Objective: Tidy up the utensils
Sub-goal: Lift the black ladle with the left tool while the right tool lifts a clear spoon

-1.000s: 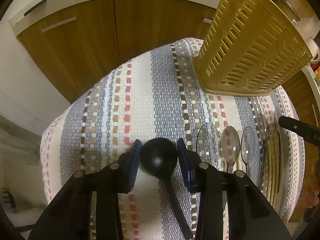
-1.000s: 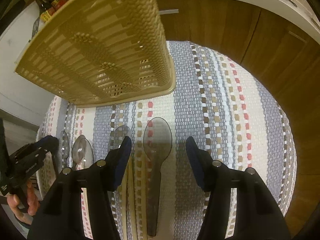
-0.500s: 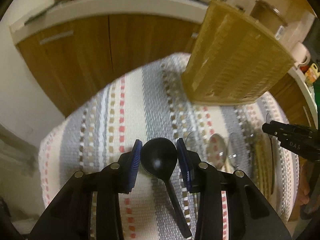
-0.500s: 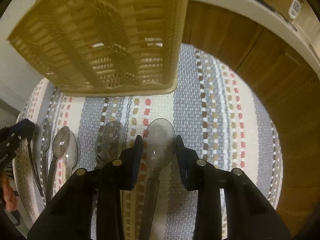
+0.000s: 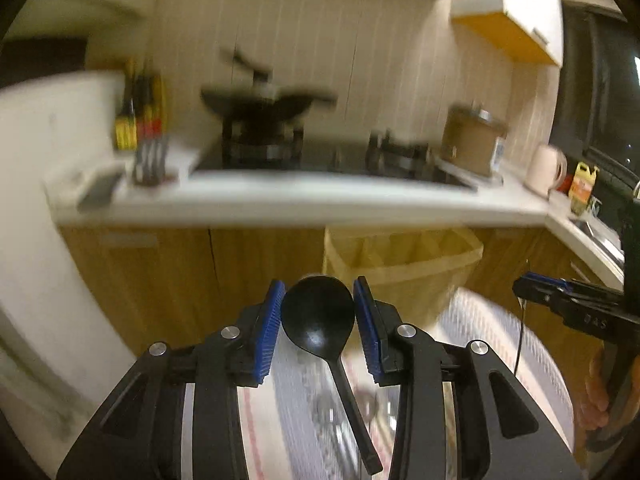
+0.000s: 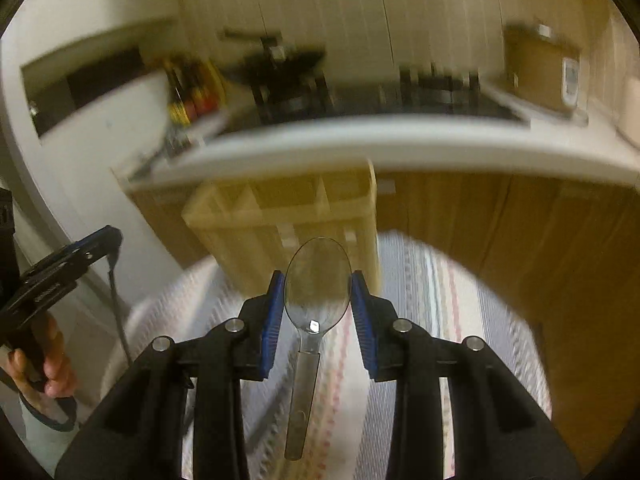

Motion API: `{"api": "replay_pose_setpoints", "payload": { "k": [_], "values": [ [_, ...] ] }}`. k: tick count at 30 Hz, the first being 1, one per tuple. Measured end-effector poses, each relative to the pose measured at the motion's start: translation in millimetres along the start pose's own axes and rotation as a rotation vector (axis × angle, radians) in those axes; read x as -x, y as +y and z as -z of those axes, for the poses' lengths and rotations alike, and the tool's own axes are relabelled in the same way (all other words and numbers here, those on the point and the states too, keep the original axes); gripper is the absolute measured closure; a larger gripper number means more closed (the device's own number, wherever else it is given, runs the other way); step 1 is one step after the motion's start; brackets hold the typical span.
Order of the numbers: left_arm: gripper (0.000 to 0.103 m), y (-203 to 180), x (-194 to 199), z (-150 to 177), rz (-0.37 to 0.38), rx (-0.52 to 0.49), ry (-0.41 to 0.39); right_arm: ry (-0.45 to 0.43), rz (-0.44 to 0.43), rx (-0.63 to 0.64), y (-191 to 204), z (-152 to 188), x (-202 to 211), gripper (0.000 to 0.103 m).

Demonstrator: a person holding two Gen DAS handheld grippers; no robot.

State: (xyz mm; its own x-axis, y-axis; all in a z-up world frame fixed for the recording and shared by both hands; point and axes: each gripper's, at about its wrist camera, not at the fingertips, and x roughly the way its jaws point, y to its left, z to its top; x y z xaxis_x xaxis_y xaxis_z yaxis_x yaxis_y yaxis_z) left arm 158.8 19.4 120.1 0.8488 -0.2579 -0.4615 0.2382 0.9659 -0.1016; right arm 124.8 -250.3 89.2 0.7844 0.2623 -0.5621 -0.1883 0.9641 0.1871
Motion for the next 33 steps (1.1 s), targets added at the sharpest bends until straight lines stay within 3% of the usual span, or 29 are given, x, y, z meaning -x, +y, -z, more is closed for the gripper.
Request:
{"api": "replay_pose_setpoints", "payload": {
  "k": [4,8,14,19,25,33],
  "values": [
    [0.069,-18.6,6.9,-34.4,-0.015,-0.041,-0.156,-0.164,0.025,0.029,10.0,-34.0,15.4,0.073],
    [0.069,-28.9,-5.3,-59.0,-0.001,-0.035,-0.235,-0.307,0.074,0.051,18.5,-71.2,19.2,0.073],
    [0.069,-38.2,-29.7,-77.0,-0.029,-0.047,-0.341,-0.451,0.160,0.039,11.9,-108.6,4.7,0.073],
    [0.069,-40.5,-60.0,-72.1,-0.064,-0.053,-0.352,-0.446,0.205,0.049,5.3,-111.8,-32.4,0.073],
    [0.069,-35.6,-90.9,-53.3,-0.107,-0.050,-0.325,-0.422,0.232,0.087,1.1,-90.5,-69.4,0.073],
    [0.068,-31.0,-104.6,-36.7,-0.114,-0.056,-0.284,-0.367,0.240,0.091,-7.7,-70.3,-86.2,0.072]
  ]
}}
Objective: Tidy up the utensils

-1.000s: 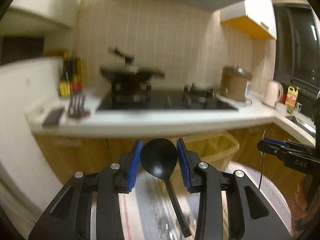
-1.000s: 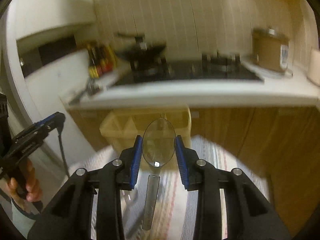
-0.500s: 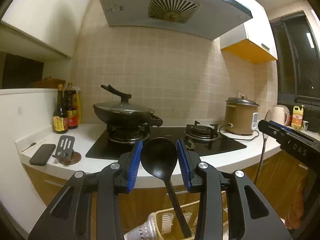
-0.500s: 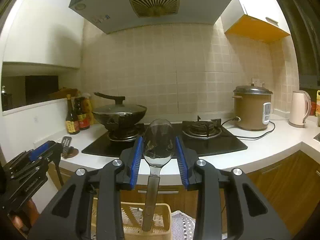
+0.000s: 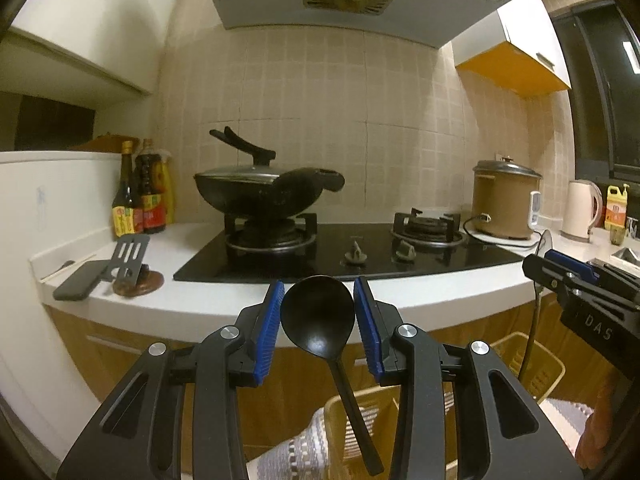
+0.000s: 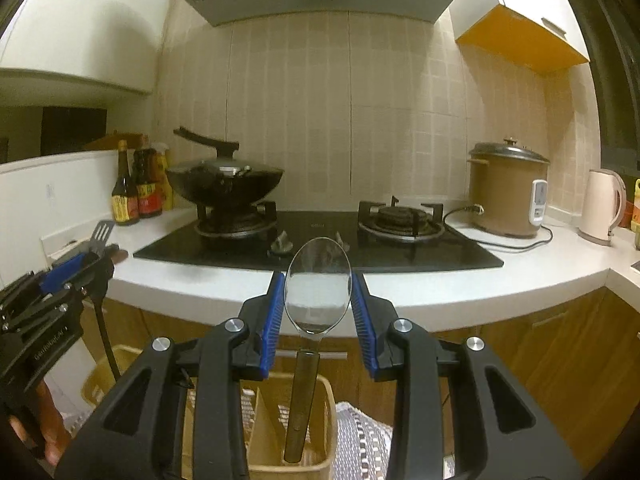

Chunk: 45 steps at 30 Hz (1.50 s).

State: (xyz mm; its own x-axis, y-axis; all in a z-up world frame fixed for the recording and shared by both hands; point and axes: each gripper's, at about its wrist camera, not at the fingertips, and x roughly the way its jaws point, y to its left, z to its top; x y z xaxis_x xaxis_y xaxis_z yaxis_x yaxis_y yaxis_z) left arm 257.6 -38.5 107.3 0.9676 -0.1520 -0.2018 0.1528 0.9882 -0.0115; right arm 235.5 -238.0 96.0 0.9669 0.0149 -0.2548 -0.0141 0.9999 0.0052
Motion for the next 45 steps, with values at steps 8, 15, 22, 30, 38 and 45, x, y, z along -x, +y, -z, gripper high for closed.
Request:
{"api": "replay_pose_setpoints", "payload": {
  "k": [8,15,22,30,38,45],
  "values": [
    [0.055,7.0,23.9,-0.5,0.041,0.021,0.037,0.049,-0.054,-0.037,-9.9,5.5,20.6,0.047],
    [0.048,23.9,62.5,-7.7,0.069,0.071,0.058,0.071,-0.080,-0.091,-22.2,-2.2,59.5,0.046],
    [0.048,46.7,95.9,-13.1,0.111,0.148,0.152,0.166,-0.090,-0.137,-25.2,-5.8,92.2,0.046],
    [0.048,66.5,102.7,21.1,0.172,0.225,0.396,0.389,-0.140,-0.174,-15.9,20.8,96.4,0.046],
    [0.048,61.3,72.0,92.7,0.209,0.216,0.692,0.661,-0.206,-0.233,-0.7,76.6,68.2,0.046],
    [0.048,55.4,43.3,124.7,0.209,0.225,0.808,0.787,-0.213,-0.285,1.5,106.5,53.2,0.046]
  ]
}}
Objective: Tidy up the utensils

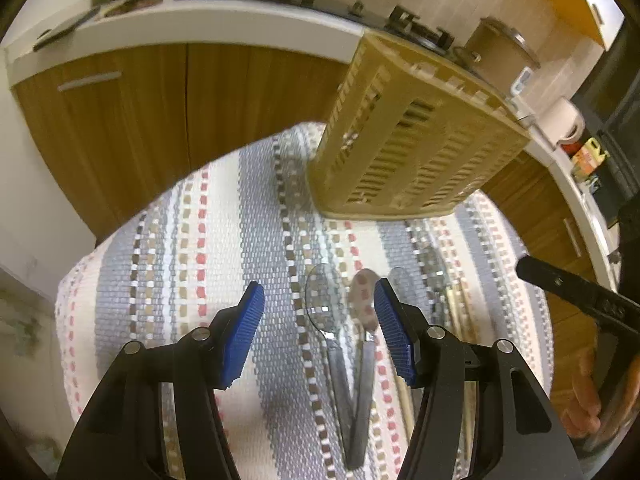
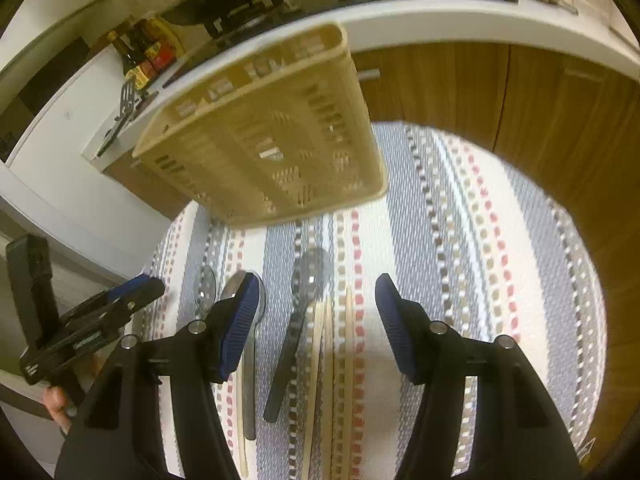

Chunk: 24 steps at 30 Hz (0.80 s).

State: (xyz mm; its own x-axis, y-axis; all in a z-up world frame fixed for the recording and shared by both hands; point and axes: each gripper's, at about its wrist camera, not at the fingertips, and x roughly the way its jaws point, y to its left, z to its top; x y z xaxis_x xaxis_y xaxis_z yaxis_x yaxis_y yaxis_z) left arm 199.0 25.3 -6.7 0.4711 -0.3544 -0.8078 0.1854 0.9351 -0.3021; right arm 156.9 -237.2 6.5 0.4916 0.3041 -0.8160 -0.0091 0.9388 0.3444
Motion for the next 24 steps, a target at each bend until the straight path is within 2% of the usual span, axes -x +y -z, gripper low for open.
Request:
{"api": "replay_pose_setpoints", "payload": {
  "k": [4,8,12,17,20,22,24],
  "values": [
    [0.048,-6.8,-26.2,-6.3,-0.042,0.003,0.050,0.019,0.009,0.007,1.3,3.1,-7.0,0.046],
    [0.049,-14.3,-45.0,-10.2,-0.108,-0.008,0.062,0.031,0.030,0.017,2.1,1.6,-12.0,0.046],
    [0.053,-21.1,-59.8,-10.9,-0.137,-0.018,0.087,0.057,0.057,0.017,3.1,-3.7,-22.3,0.046],
    [0.054,-29.7,-66.3,-14.5,-0.177,-0.030,0.076,0.089,0.072,0.002,3.2,-10.8,-38.6,0.046],
    [0.061,-37.5,-71.6,-15.0,-0.220,-0.052,0.069,0.119,0.085,0.006,6.7,-15.5,-51.8,0.046],
    [0.072,-41.0,-73.7,-15.2,-0.241,-0.064,0.062,0.132,0.095,0.013,9.9,-17.9,-58.5,0.047],
    [0.077,-42.1,-74.5,-15.7,-0.243,-0.072,0.057,0.148,0.106,0.018,13.2,-19.9,-65.8,0.053]
  ]
}}
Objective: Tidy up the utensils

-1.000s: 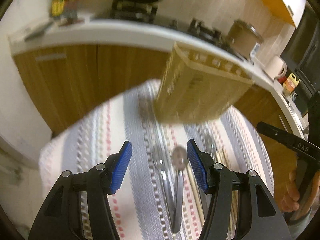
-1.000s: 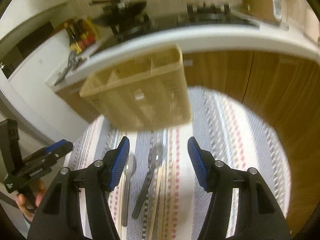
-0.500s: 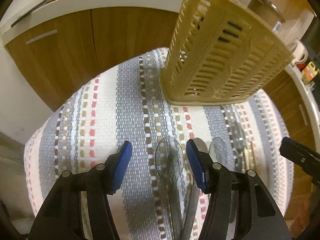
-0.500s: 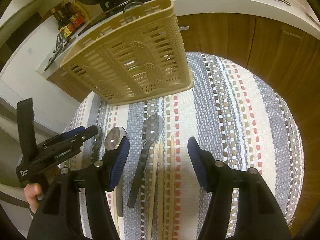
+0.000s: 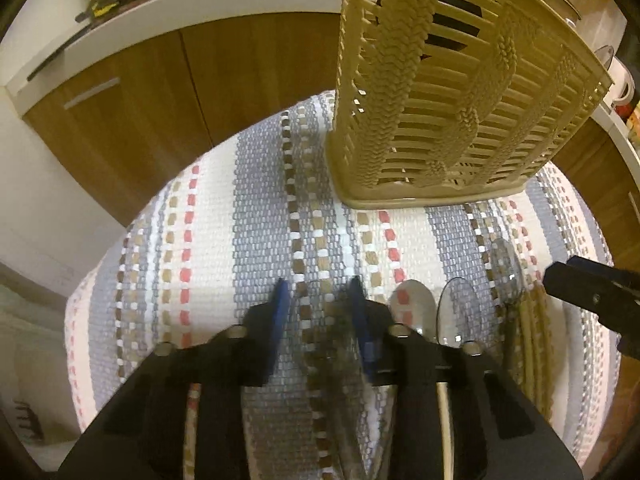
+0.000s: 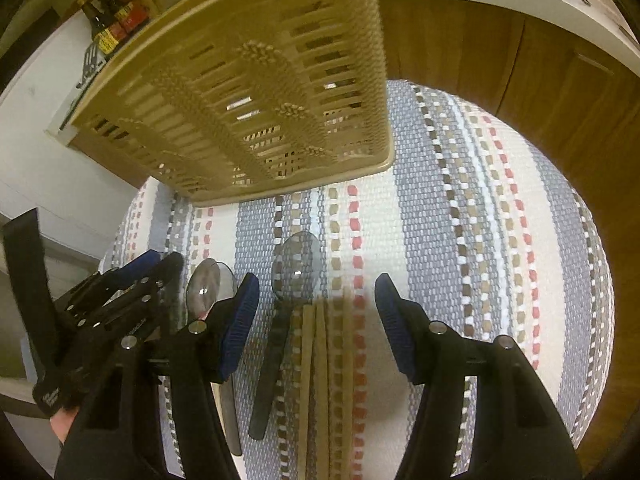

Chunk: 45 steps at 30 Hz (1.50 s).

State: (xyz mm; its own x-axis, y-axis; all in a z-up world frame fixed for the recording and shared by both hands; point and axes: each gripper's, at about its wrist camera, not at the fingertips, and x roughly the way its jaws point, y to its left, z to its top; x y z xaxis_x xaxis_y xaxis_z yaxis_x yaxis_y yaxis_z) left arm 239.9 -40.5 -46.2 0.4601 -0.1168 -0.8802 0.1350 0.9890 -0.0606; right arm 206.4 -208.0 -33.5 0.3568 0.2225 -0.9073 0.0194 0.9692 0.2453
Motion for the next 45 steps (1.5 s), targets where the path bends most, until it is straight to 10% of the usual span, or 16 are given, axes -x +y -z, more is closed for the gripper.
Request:
{"api": "replay_pose_setpoints", "payload": {
  "k": [25,45],
  "values": [
    [0.087,40.6,12.5,13.5,0.076,-0.026,-0.017,0.118,0.249,0.129,86.9,-7.3,-66.3,0.070],
    [0.099,56.7,24.7,8.0,0.240,-0.049,-0.022,0.038,0.088,0.103,45.4,11.7,-38.7,0.081]
  ]
}}
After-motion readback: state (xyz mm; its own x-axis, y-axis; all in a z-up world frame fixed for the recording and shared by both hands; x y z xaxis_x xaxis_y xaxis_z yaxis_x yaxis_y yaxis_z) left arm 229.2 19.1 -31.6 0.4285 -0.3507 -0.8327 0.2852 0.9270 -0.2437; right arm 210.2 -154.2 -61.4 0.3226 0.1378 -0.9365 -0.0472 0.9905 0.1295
